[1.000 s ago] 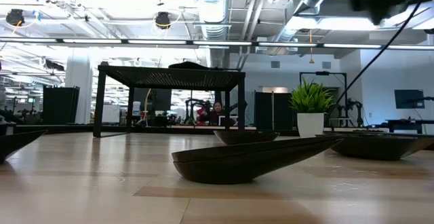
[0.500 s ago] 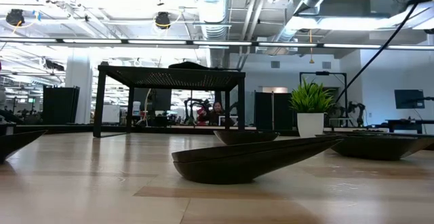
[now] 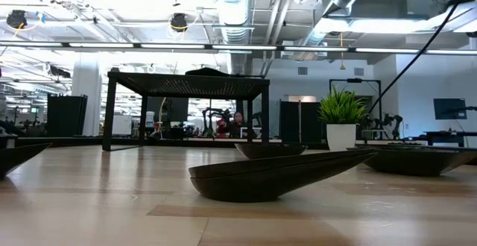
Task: Pick & Place Mini shaped plates
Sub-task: Stack the black distorted square plate on top of the black distorted square plates on the shelf
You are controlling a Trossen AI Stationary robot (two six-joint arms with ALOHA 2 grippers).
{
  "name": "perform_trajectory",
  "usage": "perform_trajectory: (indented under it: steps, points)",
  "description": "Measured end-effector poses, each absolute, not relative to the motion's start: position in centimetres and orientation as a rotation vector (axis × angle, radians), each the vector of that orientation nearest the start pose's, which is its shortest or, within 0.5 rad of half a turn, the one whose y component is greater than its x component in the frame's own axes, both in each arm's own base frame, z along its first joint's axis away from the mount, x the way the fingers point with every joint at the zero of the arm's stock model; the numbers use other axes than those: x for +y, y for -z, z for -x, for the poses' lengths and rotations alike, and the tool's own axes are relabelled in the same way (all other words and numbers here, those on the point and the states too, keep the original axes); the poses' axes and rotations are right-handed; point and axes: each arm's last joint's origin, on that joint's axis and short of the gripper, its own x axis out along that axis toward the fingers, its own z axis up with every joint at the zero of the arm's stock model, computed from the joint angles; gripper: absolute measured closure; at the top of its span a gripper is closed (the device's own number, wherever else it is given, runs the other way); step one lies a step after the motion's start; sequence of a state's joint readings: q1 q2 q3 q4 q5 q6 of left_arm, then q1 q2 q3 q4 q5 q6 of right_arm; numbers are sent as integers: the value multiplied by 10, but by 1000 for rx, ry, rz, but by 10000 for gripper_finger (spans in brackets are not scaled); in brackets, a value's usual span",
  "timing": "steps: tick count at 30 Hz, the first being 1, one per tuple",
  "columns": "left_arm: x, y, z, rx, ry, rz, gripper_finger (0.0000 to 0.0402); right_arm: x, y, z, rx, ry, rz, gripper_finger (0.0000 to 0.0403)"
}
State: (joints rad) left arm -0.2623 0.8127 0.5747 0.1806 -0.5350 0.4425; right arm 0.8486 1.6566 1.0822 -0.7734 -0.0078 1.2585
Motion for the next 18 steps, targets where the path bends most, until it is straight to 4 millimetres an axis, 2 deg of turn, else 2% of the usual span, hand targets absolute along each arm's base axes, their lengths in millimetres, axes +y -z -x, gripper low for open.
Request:
perform_trajectory:
  steps: [9, 15, 18]
  points:
    - [-33, -290, -181, 109, -258, -439, 291, 220, -168, -193, 1451, 155, -462, 230]
    - [-33, -290, -181, 109, -258, -439, 291, 220, -165, -193, 1450, 142, -454, 231]
    - [-33, -290, -181, 110, -258, -439, 291, 220, -165, -193, 1450, 127, -447, 245]
